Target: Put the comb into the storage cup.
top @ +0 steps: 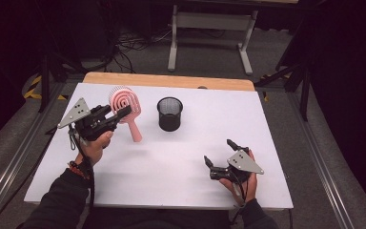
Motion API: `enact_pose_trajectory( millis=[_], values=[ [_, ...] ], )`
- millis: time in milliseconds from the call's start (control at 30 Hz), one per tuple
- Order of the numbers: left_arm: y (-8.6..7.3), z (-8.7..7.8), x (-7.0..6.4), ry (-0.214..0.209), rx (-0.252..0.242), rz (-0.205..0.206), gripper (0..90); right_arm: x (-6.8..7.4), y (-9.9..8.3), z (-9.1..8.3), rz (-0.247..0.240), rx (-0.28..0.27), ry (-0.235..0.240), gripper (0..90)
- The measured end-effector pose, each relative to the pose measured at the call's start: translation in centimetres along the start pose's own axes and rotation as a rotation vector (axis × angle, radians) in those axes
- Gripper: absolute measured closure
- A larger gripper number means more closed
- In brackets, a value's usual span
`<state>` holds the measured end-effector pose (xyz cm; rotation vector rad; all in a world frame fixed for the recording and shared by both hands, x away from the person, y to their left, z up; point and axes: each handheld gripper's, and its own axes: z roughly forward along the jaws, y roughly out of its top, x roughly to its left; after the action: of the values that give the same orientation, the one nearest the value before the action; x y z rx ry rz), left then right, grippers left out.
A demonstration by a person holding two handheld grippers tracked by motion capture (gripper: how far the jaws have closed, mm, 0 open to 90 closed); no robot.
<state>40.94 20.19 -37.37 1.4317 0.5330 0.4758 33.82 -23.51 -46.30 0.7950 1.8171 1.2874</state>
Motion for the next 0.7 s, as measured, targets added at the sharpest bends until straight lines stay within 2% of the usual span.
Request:
enact_pose_trajectory(
  millis=[267, 367, 433, 700],
  values=[
    [2.0, 1.5, -0.3, 0.002, -0.012, 0.03, 63.1, -0.8, -0.2, -0.5, 0.034, -0.013, -0.028, 5.1],
    [2.5, 2.0, -0.3, 0.005, -0.013, 0.035, 63.1, -0.7, -0.1, -0.5, 0.02, -0.011, -0.026, 5.1],
    [3.2, 2.5, -0.5, 0.011, -0.02, 0.054, 63.1, -0.7, 0.0, -0.5, 0.006, -0.011, -0.035, 5.0],
    [4.8, 3.8, -0.9, 0.005, -0.034, 0.072, 63.1, -1.1, 0.0, -0.7, 0.027, -0.017, -0.044, 5.1]
  ],
)
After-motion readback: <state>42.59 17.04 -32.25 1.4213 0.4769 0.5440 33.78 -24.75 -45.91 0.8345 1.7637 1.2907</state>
